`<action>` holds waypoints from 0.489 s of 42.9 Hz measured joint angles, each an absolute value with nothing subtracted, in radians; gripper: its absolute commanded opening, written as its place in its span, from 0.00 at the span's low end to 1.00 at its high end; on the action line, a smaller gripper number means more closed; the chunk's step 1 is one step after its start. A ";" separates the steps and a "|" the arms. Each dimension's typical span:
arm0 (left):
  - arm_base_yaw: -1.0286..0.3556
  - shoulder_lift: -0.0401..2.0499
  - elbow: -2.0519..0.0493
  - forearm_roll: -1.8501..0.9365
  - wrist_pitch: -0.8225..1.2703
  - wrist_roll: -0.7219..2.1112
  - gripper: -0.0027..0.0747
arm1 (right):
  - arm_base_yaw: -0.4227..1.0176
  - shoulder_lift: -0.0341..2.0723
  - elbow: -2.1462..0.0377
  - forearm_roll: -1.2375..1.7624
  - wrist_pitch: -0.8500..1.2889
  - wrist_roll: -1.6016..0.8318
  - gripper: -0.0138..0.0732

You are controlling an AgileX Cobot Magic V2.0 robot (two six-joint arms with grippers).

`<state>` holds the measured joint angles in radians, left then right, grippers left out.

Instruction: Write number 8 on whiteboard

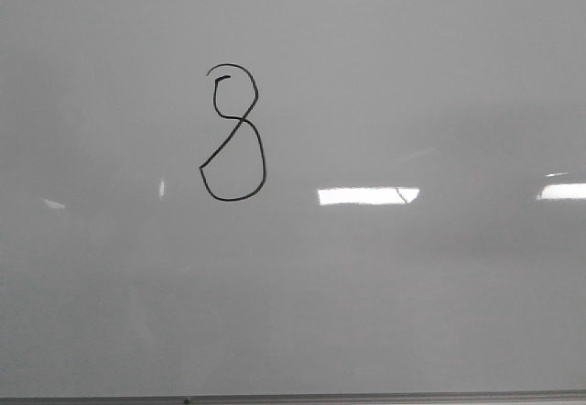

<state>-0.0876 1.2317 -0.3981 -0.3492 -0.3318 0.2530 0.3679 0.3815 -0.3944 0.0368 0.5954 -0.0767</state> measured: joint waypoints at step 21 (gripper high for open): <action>-0.088 1.393 -0.495 -0.351 -0.371 0.249 0.12 | 0.368 0.382 -0.394 0.037 0.594 -0.077 0.08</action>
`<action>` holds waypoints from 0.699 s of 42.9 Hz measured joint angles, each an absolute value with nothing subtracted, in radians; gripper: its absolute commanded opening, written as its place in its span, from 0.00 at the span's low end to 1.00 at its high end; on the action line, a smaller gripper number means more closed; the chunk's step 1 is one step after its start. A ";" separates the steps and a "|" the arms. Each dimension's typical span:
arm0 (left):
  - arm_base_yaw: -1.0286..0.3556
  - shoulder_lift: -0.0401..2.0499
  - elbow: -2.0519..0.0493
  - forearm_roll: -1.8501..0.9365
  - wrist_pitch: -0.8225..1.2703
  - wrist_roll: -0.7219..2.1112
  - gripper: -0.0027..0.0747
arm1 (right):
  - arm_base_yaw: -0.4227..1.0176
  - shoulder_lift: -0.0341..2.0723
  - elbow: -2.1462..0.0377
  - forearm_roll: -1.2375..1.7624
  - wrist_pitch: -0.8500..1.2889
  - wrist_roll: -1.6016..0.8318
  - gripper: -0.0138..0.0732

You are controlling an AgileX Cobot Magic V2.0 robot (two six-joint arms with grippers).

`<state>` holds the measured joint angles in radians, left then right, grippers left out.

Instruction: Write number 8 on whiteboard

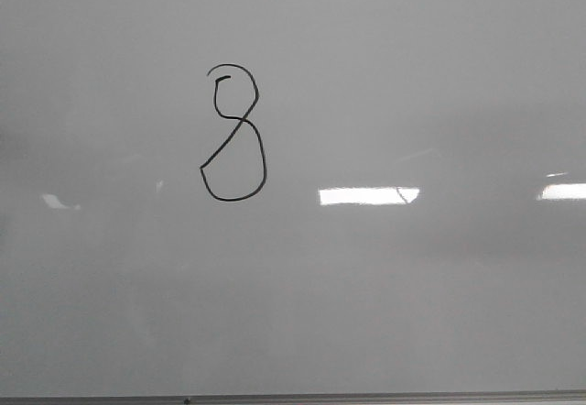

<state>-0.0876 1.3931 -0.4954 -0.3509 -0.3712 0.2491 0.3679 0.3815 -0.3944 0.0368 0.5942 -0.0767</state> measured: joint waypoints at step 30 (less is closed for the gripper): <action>-0.039 1.398 -0.498 -0.351 -0.330 0.249 0.68 | 0.368 0.382 -0.394 0.037 0.594 -0.075 0.08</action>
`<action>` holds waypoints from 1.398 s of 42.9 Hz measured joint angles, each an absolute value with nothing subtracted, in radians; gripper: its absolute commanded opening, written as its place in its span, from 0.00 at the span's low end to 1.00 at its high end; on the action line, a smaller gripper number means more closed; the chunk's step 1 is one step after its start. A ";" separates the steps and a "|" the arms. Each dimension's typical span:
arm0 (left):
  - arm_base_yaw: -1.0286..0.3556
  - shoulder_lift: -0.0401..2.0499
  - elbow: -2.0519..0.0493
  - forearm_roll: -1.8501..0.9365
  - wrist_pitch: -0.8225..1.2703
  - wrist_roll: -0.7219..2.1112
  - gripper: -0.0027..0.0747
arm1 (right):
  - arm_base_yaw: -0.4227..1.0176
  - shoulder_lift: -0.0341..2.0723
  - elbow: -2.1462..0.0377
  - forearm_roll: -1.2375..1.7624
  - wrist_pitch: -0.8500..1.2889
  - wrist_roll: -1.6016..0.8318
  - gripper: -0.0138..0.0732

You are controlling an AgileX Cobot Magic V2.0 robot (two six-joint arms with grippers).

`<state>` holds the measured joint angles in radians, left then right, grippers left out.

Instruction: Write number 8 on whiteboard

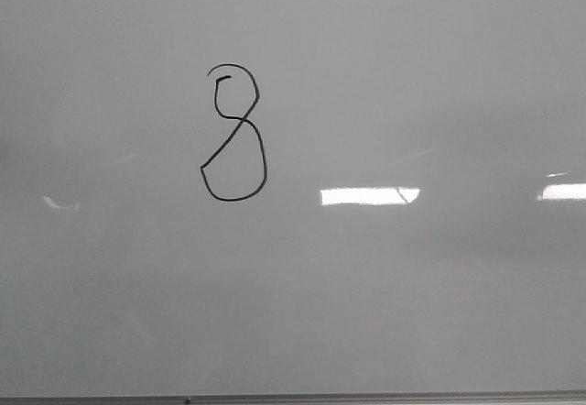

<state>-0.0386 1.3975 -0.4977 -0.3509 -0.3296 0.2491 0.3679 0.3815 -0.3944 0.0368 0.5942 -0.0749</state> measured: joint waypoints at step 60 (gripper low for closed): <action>-0.039 0.350 -0.498 -0.269 0.283 0.249 0.01 | 0.367 0.382 -0.394 0.037 0.594 -0.075 0.08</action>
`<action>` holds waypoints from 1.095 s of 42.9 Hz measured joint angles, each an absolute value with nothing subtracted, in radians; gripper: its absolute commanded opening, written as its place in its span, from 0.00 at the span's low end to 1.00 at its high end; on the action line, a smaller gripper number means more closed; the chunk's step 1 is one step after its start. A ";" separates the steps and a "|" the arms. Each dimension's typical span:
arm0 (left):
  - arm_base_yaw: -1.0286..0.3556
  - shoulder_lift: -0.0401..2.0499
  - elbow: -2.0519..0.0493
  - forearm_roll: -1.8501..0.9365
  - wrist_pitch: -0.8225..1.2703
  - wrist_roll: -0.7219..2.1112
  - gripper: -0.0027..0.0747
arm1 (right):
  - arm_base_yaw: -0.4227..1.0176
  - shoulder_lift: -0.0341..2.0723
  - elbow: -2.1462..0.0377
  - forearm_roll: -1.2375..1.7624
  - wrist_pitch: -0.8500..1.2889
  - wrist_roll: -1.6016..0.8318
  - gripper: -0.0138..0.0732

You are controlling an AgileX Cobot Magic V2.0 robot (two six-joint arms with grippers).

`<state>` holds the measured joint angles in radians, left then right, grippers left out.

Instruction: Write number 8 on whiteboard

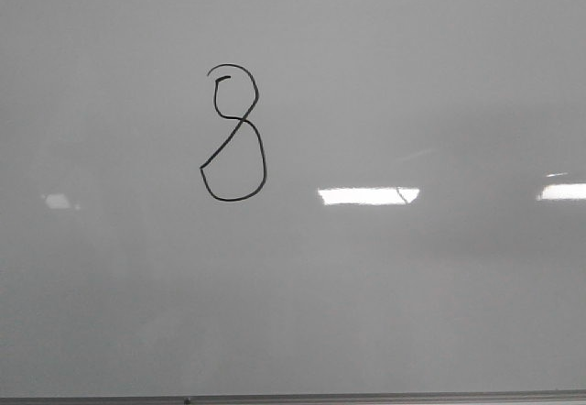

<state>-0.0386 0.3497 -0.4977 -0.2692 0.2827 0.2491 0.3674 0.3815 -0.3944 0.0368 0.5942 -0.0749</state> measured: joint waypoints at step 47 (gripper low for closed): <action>0.012 -0.007 0.007 0.000 0.233 -0.031 0.01 | 0.367 0.382 -0.394 0.037 0.594 -0.074 0.08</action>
